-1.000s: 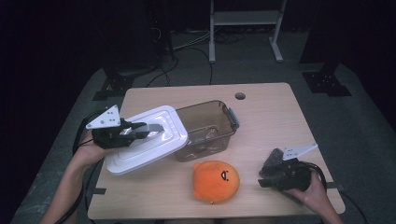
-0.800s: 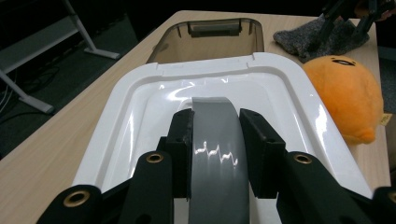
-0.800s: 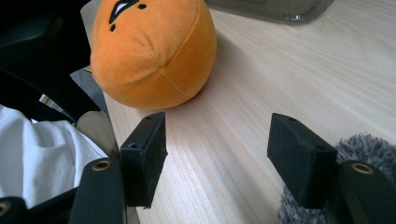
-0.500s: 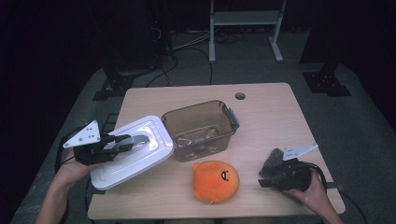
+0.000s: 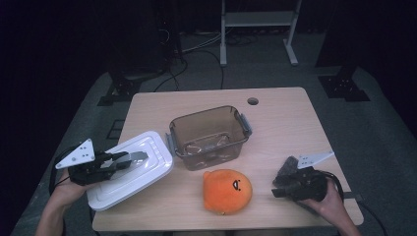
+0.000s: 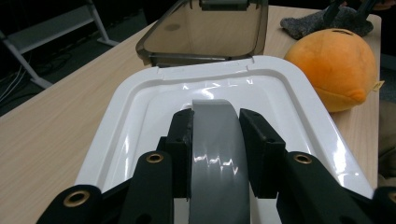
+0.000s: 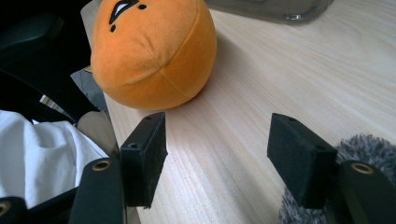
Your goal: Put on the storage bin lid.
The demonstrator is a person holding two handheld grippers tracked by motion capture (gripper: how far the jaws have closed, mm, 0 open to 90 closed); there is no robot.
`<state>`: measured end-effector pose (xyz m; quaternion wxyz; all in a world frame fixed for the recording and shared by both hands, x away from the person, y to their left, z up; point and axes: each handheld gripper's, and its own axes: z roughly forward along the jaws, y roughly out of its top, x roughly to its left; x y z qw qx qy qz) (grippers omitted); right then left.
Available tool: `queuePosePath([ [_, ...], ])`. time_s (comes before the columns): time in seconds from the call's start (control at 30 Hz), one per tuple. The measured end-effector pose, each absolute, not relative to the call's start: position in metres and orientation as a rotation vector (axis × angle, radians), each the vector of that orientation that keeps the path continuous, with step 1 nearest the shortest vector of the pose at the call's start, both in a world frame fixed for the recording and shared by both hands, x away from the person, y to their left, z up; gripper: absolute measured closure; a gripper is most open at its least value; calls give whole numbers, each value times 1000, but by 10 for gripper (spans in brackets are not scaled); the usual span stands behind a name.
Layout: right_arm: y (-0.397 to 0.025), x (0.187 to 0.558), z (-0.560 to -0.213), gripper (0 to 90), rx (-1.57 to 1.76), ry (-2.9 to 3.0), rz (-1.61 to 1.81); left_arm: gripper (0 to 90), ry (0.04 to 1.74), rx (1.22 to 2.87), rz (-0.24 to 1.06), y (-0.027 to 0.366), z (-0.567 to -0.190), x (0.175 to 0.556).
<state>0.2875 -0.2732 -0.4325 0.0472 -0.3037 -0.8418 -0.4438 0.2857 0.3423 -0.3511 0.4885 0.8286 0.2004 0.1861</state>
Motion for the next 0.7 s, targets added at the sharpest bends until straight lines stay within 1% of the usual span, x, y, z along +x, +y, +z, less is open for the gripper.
queuePosePath([
  [0.27, -273, 288, -433, 364, -928, -2565, -1351, 664, 510, 2040, 437, 346, -364, 288],
  [0.4, -274, 288, -433, 363, -930, -2562, -1353, 664, 537, 2058, 411, 348, -378, 294],
  [0.53, -274, 288, -434, 363, -930, -2565, -1350, 664, 558, 2040, 394, 351, -388, 299],
  [0.7, -275, 287, -433, 363, -936, -2560, -1354, 664, 556, 2062, 386, 349, -400, 304],
])
